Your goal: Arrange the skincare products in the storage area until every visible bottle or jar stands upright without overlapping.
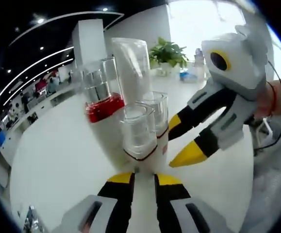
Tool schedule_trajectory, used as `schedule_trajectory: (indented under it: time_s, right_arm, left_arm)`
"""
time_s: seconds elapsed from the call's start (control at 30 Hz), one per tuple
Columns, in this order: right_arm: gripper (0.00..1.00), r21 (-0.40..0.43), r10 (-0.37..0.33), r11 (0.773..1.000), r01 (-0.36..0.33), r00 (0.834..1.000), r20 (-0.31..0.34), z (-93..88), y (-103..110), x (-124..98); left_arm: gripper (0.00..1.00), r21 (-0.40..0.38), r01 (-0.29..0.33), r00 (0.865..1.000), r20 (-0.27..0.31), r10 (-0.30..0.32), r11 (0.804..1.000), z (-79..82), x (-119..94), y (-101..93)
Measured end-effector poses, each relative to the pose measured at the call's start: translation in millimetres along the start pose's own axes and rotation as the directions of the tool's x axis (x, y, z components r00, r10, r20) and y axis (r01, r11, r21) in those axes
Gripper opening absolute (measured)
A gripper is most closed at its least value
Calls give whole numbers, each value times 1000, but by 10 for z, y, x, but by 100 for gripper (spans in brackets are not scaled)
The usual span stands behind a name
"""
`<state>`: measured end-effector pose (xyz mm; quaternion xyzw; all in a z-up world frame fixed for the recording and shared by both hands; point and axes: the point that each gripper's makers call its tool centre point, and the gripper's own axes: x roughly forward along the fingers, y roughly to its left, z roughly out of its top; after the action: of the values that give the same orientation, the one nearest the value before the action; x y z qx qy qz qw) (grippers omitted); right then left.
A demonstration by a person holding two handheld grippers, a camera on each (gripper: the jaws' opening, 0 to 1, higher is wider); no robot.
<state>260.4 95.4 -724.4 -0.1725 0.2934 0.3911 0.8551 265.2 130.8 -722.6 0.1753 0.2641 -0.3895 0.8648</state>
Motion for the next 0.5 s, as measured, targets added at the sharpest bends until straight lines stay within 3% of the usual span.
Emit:
schedule_trajectory:
  time_s: [0.5]
  right_arm:
    - [26,7,-28,1000,28,1000,13,0,-50,-58]
  left_arm:
    - [21,-21,-16,1000,-7,16,1000,-11,37,50]
